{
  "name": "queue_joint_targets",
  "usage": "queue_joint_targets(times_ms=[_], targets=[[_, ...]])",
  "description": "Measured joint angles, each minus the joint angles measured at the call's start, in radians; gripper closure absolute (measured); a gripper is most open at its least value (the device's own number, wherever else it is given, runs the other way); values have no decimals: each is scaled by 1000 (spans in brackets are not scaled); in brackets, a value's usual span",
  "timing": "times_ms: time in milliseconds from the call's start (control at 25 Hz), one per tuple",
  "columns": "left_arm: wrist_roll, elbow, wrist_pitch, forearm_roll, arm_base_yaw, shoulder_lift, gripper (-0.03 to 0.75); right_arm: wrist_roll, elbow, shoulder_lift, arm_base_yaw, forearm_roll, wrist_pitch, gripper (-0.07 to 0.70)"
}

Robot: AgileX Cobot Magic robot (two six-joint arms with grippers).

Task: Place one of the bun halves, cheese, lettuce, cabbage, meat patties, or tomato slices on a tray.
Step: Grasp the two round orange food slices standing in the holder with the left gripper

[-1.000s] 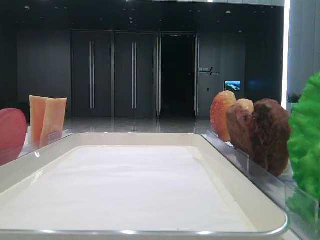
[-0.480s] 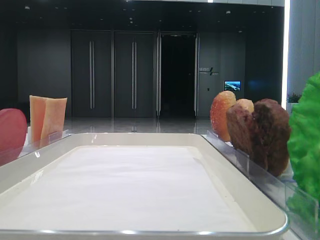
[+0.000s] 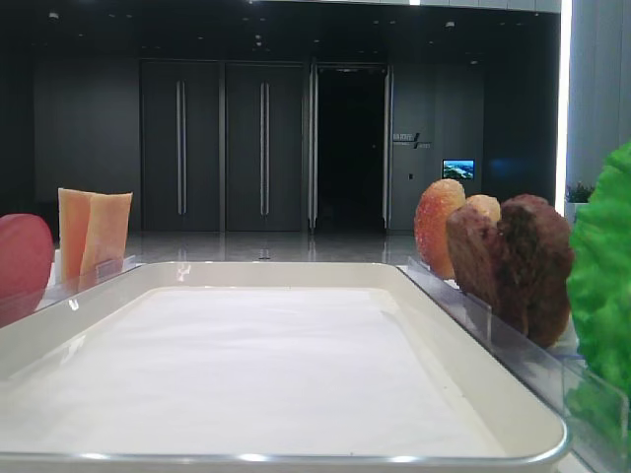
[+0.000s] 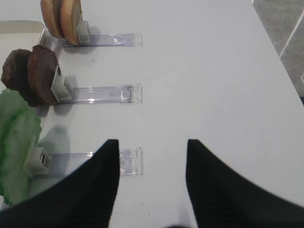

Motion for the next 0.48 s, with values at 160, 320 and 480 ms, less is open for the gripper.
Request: queue_joint_targets(times_ms=[160, 320, 480], targets=[[-40, 0, -30, 2, -53, 35, 263, 0, 0, 0, 0, 0, 0, 288], [-84, 0, -54, 2, -103, 82, 263, 0, 0, 0, 0, 0, 0, 288], [-100, 0, -74, 1, -125, 121, 263, 0, 0, 0, 0, 0, 0, 288]])
